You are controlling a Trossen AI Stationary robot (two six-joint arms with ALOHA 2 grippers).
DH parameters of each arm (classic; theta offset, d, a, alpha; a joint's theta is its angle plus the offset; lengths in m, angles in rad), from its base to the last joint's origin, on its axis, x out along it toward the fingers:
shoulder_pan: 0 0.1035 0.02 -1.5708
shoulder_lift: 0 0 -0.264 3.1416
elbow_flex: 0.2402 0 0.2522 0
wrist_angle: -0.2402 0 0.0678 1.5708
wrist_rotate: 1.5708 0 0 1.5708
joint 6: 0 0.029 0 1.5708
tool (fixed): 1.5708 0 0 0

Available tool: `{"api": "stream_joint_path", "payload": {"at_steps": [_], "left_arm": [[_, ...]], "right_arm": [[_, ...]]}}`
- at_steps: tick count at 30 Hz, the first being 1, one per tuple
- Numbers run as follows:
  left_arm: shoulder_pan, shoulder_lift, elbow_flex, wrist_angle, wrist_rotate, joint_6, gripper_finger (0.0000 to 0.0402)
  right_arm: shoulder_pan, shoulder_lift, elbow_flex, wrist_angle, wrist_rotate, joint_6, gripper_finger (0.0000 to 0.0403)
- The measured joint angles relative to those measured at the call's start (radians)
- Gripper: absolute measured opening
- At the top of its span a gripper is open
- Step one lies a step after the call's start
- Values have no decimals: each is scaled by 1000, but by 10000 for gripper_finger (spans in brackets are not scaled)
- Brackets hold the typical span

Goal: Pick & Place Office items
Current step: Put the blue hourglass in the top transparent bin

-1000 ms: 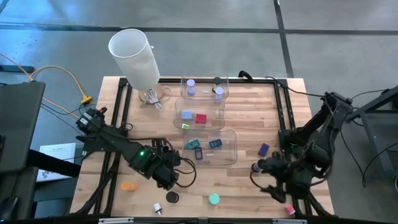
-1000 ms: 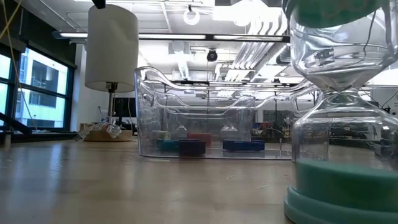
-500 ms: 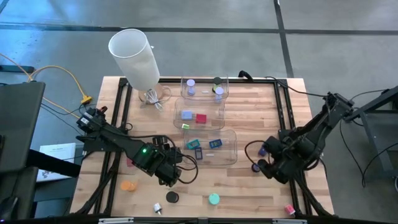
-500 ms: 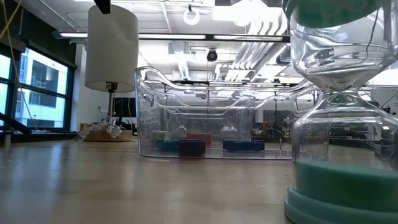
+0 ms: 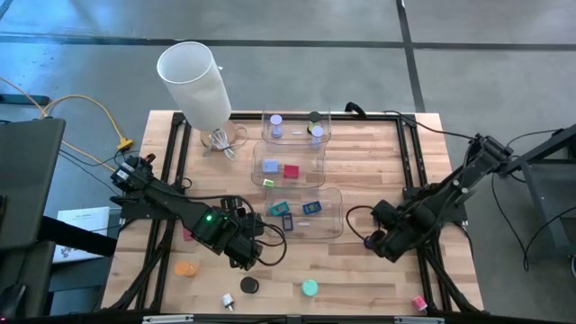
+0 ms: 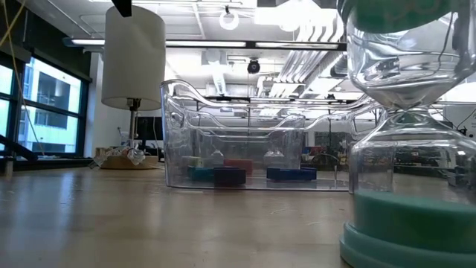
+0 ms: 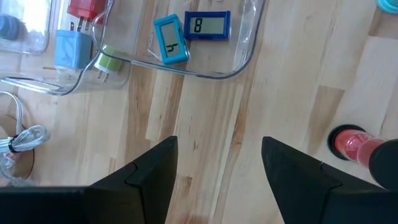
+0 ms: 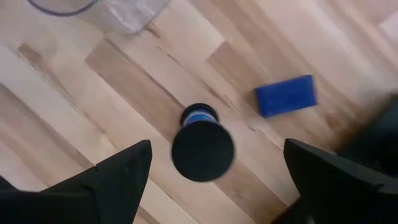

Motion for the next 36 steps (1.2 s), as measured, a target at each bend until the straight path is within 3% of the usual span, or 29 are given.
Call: {"api": "stream_joint_path", "payload": {"at_steps": [12,20,29,36], "left_arm": [[0,0,0,0,-3,0,223],[0,0,0,0,-6,0,223],[0,0,0,0,-6,0,223],[0,0,0,0,-6,-1,223]], "right_arm": [[-58,-1,-166,216,-68,-60,354],[-58,-1,-259,271,-126,-53,354],[-63,-1,-284,369,-120,-93,354],[-63,-1,-284,370,-124,-94,314]]}}
